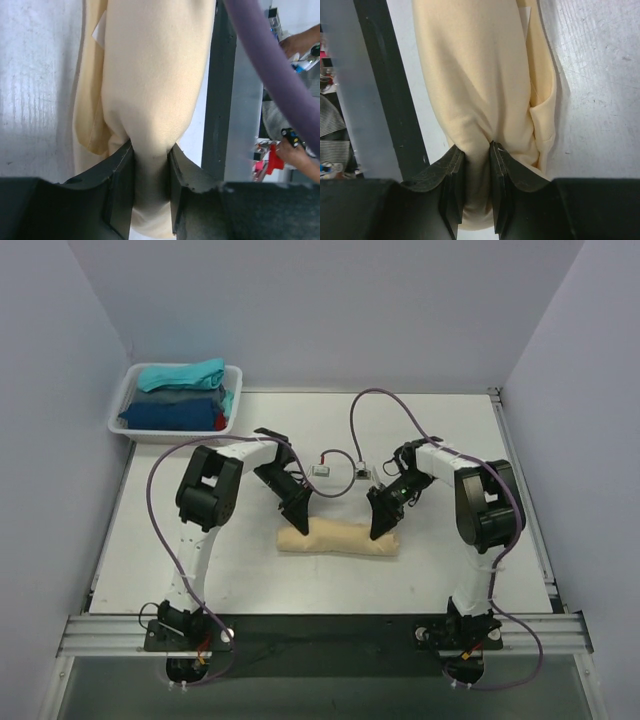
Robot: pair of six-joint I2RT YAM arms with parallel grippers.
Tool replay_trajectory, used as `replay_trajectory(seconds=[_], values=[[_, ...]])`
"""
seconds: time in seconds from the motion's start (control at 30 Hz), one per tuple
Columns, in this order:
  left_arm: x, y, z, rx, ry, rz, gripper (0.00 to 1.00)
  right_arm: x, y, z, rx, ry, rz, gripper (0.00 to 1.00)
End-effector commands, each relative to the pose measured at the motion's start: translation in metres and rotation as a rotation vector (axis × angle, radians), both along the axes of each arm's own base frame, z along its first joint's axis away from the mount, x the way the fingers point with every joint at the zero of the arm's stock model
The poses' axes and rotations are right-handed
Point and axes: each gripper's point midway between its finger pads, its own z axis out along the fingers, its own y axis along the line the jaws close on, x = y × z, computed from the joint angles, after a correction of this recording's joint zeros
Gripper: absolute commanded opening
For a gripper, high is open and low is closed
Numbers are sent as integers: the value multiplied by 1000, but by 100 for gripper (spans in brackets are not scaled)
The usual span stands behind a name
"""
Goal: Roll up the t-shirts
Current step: Roll the T-shirt to the center of the board.
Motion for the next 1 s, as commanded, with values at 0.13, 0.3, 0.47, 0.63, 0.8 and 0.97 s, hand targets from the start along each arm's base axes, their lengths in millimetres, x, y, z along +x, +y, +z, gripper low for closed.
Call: replay_trajectory(seconds=[0.13,0.3,0.47,0.63,0.8,0.97], values=[[38,7,17,124,-195,126,49,-4,-17,-9,-138,186,-1,20],[93,19,58,151,-381,337,61,1,-16,-11,-156,199,-14,20],[110,25,120,106,-628,399,97,2,-21,-20,-211,237,-38,19],[81,2,119,158,-1034,335,97,2,-20,-23,-223,253,-43,19],[57,-20,94,194,-1097,403,98,8,-19,-25,-252,283,-72,19],[51,-42,90,161,-1263,302,97,9,-15,-27,-251,364,-121,19]])
